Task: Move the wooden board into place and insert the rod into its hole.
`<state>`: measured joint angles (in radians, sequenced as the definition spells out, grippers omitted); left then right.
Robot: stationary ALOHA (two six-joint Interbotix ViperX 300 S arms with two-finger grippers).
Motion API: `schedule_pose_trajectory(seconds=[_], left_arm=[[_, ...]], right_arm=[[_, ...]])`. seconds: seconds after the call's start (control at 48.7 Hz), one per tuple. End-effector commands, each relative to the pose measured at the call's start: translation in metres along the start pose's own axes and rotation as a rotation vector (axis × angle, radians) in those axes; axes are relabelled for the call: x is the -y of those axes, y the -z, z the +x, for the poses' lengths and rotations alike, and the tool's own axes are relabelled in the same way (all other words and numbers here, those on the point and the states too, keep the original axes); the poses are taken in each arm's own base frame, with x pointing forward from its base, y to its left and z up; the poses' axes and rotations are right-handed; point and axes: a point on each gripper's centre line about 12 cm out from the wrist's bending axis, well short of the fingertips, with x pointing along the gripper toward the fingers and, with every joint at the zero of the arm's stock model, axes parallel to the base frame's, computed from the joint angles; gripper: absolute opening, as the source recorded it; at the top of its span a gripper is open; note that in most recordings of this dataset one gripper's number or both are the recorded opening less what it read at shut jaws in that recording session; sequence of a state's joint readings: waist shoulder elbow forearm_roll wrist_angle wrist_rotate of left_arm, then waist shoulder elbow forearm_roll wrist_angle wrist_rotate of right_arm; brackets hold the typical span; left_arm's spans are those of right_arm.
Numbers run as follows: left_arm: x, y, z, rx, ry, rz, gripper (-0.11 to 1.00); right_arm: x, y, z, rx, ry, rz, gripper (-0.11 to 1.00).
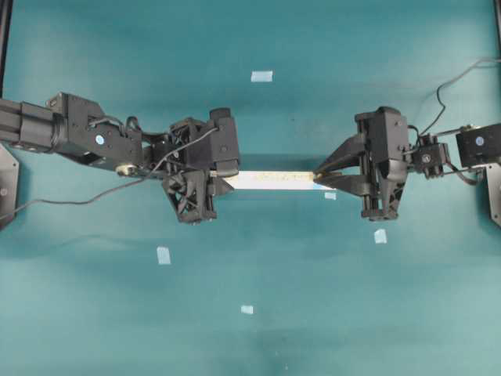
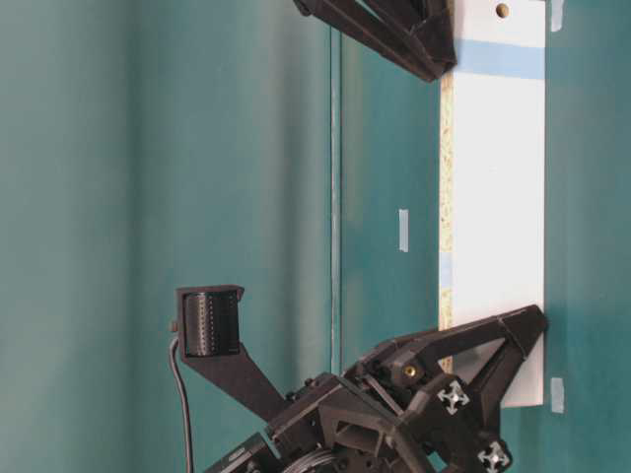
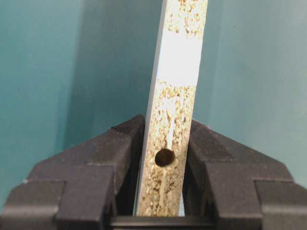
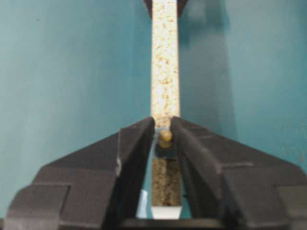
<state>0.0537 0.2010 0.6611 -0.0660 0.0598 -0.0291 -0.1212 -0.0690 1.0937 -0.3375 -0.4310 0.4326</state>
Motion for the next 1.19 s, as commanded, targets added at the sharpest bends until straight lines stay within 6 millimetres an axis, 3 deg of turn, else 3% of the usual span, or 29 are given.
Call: schedule_pose_trajectory(seconds=[0.0,0.164,0.719,0.925,1.048,1.171], left_arm=[[-0.004,-0.005,-0.005,0.013,-0.005,-0.013,0.23],[-0.004,-0.006,-0.005,0.014,-0.005,-0.013,0.23],[-0.003,-0.002,-0.007,-0.032,-0.005,-0.015,0.24],[-0.002,-0.013,-0.026,0.013,0.000,-0.011,0.73],[-0.002,-0.014,-0.034,0.026,0.001,-0.012,0.64],[-0.002,-0.012,-0.038,0.026,0.001,-0.012,0.64]], right_arm=[[0.000,0.000,-0.005,-0.013,0.010,-0.005,0.55],[-0.003,-0.013,-0.015,0.033,0.009,-0.012,0.63],[-0.003,-0.024,-0.020,0.048,0.022,-0.019,0.63],[-0.003,-0.023,-0.020,0.041,0.025,-0.019,0.63],[-0.003,-0.021,-0.021,0.038,0.026,-0.018,0.63],[-0.002,-0.019,-0.021,0.032,0.026,-0.018,0.63]])
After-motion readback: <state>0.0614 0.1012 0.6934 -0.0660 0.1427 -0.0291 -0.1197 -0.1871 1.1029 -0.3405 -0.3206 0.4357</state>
